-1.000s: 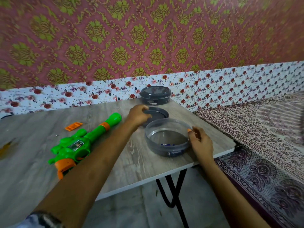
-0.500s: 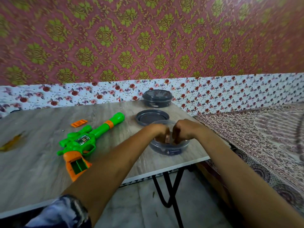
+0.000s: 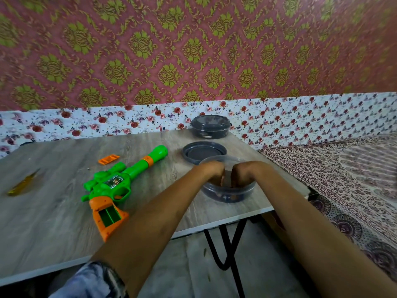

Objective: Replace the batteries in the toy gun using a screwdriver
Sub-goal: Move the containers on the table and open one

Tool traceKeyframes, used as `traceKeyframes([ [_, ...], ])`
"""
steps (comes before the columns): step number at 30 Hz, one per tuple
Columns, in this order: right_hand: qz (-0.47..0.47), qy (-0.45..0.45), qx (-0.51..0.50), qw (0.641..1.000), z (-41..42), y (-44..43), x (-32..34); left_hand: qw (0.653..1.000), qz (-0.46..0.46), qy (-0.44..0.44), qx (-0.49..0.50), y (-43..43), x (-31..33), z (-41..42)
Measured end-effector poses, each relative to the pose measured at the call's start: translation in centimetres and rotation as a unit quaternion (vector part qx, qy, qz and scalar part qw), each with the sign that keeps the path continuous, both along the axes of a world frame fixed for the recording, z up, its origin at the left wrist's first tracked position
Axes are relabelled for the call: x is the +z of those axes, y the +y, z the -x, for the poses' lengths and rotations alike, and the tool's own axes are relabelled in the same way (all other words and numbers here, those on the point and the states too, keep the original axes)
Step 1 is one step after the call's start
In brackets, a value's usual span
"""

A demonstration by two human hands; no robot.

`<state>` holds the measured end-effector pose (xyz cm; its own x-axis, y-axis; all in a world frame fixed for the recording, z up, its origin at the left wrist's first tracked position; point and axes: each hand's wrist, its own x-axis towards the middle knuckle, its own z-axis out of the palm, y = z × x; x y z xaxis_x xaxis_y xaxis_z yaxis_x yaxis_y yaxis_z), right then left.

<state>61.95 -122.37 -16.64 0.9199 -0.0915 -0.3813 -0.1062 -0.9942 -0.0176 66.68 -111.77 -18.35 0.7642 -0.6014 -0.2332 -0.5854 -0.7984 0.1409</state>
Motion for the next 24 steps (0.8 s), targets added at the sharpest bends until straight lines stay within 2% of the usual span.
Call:
traceKeyframes([
  [5,0.001,0.019,-0.005,1.000,-0.1,0.0,0.1,1.000,0.011,-0.004,-0.010,0.2,0.0,0.2],
  [14,-0.002,-0.014,0.030,0.999,-0.4,-0.9,-0.6,0.999,0.049,-0.018,-0.014,1.5,0.9,0.4],
  [17,-0.019,-0.023,0.040,0.999,0.1,-1.1,-0.5,0.984,0.163,0.064,0.021,3.1,1.6,-0.5],
  [19,-0.113,-0.057,0.035,0.991,0.6,-1.5,-0.3,0.959,0.256,0.111,0.050,4.6,2.5,-0.8],
  [20,-0.210,-0.081,0.014,0.974,0.8,-1.8,-0.3,0.943,0.302,0.125,0.064,5.4,2.8,-0.9],
  [21,-0.329,-0.103,-0.015,0.939,1.1,-1.9,-0.1,0.921,0.351,0.148,0.080,6.3,3.1,-0.9],
  [23,-0.544,-0.125,-0.073,0.826,1.7,-1.5,0.3,0.865,0.445,0.199,0.114,8.1,3.6,-0.8],
  [24,-0.614,-0.136,-0.097,0.771,1.7,-1.1,0.6,0.841,0.480,0.215,0.128,8.9,3.7,-0.7],
])
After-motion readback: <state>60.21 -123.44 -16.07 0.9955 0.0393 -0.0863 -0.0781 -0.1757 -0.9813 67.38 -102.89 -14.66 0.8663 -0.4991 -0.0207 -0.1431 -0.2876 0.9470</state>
